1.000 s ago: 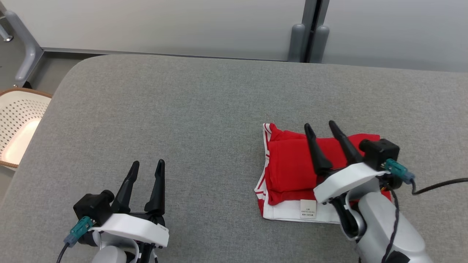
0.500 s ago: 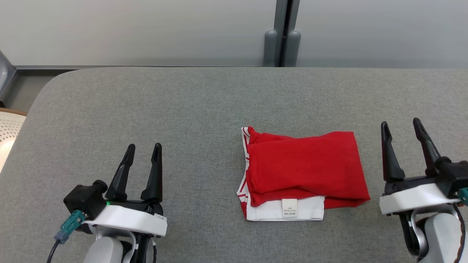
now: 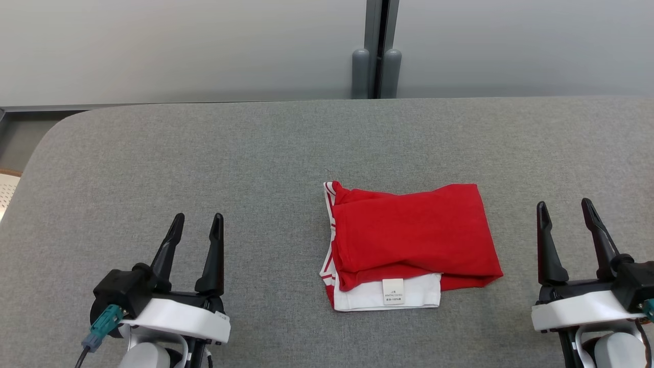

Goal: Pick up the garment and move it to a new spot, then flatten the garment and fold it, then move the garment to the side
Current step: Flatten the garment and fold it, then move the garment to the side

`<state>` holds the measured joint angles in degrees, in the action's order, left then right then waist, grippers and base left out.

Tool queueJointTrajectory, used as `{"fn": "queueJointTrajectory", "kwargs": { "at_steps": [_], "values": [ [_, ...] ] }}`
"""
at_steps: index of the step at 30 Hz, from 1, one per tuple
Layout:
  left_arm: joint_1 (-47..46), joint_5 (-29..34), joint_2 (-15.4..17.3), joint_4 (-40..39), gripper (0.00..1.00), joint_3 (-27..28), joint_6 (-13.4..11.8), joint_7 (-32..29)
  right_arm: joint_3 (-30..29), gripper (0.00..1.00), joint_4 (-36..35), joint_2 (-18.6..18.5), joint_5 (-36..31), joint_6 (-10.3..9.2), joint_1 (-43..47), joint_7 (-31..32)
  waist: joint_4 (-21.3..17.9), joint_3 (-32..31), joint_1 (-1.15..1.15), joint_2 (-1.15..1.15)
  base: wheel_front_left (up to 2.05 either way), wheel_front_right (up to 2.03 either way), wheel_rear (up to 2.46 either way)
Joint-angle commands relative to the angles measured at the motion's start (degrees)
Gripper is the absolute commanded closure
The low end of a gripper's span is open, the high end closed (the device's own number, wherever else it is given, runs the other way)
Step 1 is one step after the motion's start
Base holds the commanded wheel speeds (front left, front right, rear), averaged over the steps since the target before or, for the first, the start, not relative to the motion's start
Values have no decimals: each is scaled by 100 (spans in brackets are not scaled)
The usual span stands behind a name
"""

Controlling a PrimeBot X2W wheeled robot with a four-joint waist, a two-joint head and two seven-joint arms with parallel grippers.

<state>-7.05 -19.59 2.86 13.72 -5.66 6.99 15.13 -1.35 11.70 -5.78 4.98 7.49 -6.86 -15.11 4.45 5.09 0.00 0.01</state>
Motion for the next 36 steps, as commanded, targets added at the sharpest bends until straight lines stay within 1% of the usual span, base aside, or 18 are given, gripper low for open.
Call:
{"fn": "queueJointTrajectory", "kwargs": {
  "at_steps": [1, 8, 10, 22, 28, 34, 35, 36],
  "values": [
    [14, 41, 16, -9, 0, 22, -10, -2, -2, 0, -7, 10, 14, -1, 22, -3, -1, 14, 0, -1, 0, 0, 0],
    [-75, 31, 15, -21, 0, -11, 1, -2, 3, 0, 101, 32, 57, -1, -85, -3, 43, 102, 0, -1, 0, 0, 0],
    [-92, 36, 15, -29, 0, -28, 5, -2, 34, 0, 259, 61, 140, -1, -141, -2, 56, 166, 0, -1, 0, 0, 0],
    [-366, 12, 16, 116, 0, -265, 41, -1, 147, 0, 1905, 190, 696, -1, -956, 14, 328, 670, 0, -1, 0, 0, 0],
    [-456, 2, 15, 142, 0, -302, 42, -1, 158, 0, 2580, 210, 776, -1, -1281, 14, 443, 815, 0, -1, 0, 0, 0],
    [-525, 21, 16, 161, 0, -274, 44, -1, 174, 0, 3189, 244, 892, -1, -1510, 14, 462, 873, 0, -1, 0, 0, 0],
    [-535, 25, 16, 166, 0, -272, 45, -2, 225, 49, 3262, 251, 923, -1, -1536, 18, 456, 873, 0, -1, 0, 0, 0],
    [-537, 28, 15, 169, 0, -269, 45, -1, 283, 77, 3324, 258, 961, -1, -1561, 18, 444, 871, 0, -1, 0, 0, 0]
  ]
}}
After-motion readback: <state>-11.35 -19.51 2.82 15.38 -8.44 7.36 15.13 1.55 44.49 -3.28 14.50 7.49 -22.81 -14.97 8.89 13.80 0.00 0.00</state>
